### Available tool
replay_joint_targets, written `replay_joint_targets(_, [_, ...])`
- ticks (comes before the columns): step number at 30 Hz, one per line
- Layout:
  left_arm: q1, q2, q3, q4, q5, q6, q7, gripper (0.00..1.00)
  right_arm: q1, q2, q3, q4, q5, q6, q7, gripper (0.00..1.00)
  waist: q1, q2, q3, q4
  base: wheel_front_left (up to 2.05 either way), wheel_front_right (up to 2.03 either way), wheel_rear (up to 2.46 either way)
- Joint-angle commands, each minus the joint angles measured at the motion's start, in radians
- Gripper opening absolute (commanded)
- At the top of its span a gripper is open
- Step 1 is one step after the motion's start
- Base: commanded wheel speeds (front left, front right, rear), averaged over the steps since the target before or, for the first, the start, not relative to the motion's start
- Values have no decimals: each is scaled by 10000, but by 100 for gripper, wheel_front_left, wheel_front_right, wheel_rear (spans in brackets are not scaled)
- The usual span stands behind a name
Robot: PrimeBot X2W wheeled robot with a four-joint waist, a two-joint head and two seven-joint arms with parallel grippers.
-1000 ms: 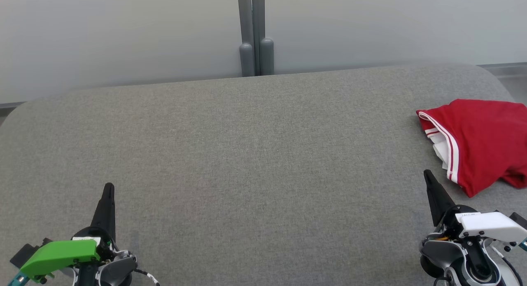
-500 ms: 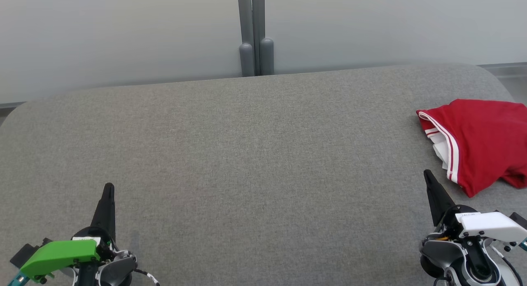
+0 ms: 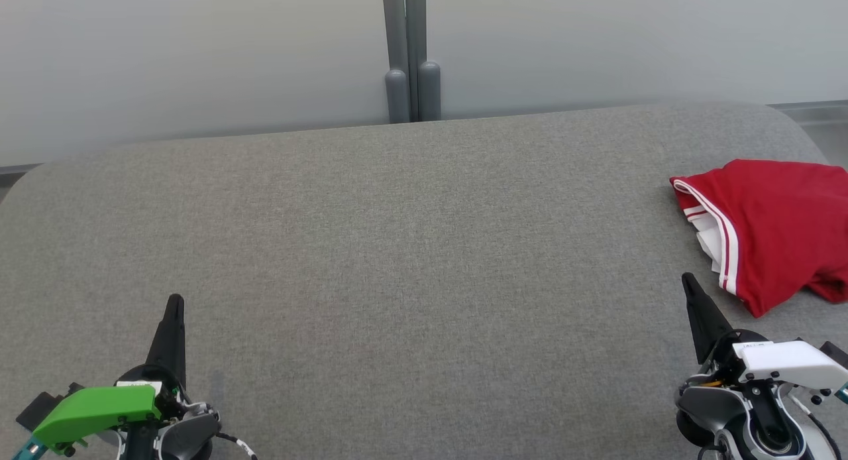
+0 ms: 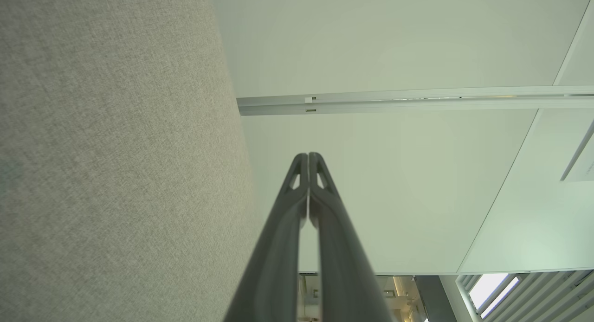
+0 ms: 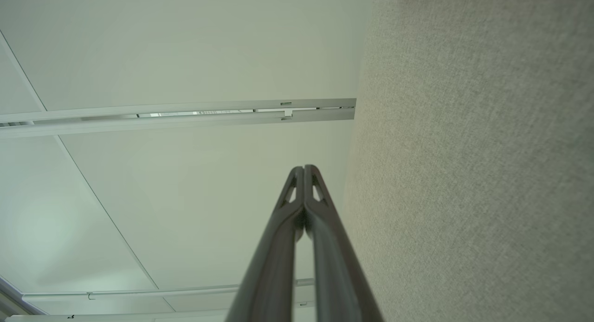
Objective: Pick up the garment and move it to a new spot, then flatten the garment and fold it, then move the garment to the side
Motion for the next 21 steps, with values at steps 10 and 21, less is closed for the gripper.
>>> replay_joint_targets(10, [-142, 73, 23, -31, -12, 3, 18, 0, -89, -44, 8, -40, 71, 4, 53, 0, 0, -1, 0, 0, 0, 0, 0])
replay_joint_targets(21, [-142, 72, 22, -30, -10, 3, 18, 0, -89, -44, 8, -40, 70, 4, 52, 0, 0, -1, 0, 0, 0, 0, 0])
